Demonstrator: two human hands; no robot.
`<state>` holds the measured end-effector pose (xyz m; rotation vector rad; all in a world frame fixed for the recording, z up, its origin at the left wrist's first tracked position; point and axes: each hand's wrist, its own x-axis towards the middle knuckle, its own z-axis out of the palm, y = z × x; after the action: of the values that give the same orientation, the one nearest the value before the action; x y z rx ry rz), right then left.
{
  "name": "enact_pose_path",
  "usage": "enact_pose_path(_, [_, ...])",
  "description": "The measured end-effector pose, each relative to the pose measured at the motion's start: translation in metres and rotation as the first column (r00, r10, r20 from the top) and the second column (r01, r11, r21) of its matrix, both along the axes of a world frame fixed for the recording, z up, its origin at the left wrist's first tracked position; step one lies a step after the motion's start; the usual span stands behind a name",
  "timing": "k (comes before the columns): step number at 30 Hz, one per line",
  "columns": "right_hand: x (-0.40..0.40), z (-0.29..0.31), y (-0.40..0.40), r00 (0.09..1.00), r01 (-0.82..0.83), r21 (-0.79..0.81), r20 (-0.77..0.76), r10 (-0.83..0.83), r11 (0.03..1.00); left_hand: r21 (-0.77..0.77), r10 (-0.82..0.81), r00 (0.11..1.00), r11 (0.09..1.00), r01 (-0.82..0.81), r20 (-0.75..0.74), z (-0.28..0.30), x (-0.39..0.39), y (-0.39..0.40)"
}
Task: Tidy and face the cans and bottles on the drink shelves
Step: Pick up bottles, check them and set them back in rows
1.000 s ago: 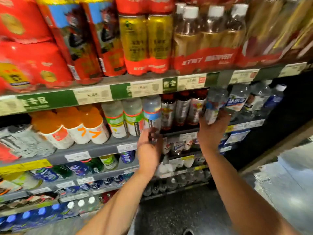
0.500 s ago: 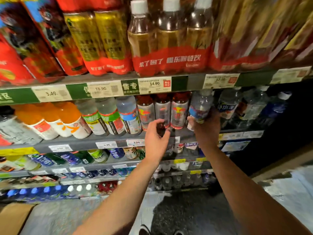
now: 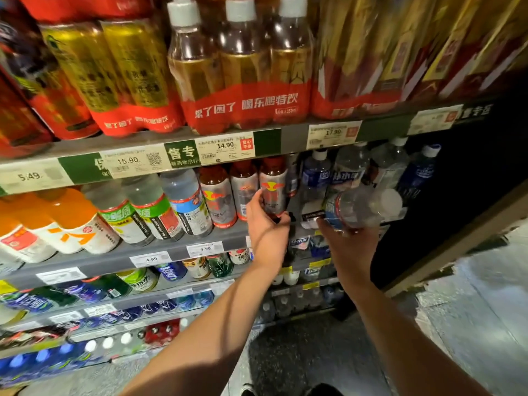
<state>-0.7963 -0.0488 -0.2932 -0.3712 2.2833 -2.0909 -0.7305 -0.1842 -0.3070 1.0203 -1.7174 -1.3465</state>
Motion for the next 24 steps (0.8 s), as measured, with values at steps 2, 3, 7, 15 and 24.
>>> enact_pose_path(2, [-0.002, 0.001, 0.005, 1.000, -0.027, -0.006, 0.002, 0.027, 1.000, -0.018, 0.012, 1.000, 1.000, -0.012, 0.023, 0.004, -0.003, 0.004])
enact_pose_path(3, [-0.005, 0.000, 0.008, 0.999, -0.036, -0.009, 0.004, 0.036, 0.999, -0.044, 0.021, 0.999, 0.999, -0.019, 0.043, 0.006, -0.005, 0.005])
enact_pose_path(7, [-0.016, 0.008, 0.016, 0.995, -0.073, -0.074, 0.056, 0.077, 0.995, -0.119, 0.055, 0.996, 0.992, -0.046, 0.072, 0.012, -0.019, 0.013])
enact_pose_path(15, [-0.060, -0.003, 0.045, 0.962, -0.215, -0.028, 0.163, 0.217, 0.976, -0.079, 0.216, 0.966, 0.975, -0.206, 0.143, 0.017, -0.048, 0.012])
enact_pose_path(24, [-0.078, 0.002, 0.048, 0.933, -0.323, -0.083, 0.136, 0.332, 0.943, -0.055, 0.206, 0.969, 0.978, -0.200, 0.135, 0.022, -0.059, 0.030])
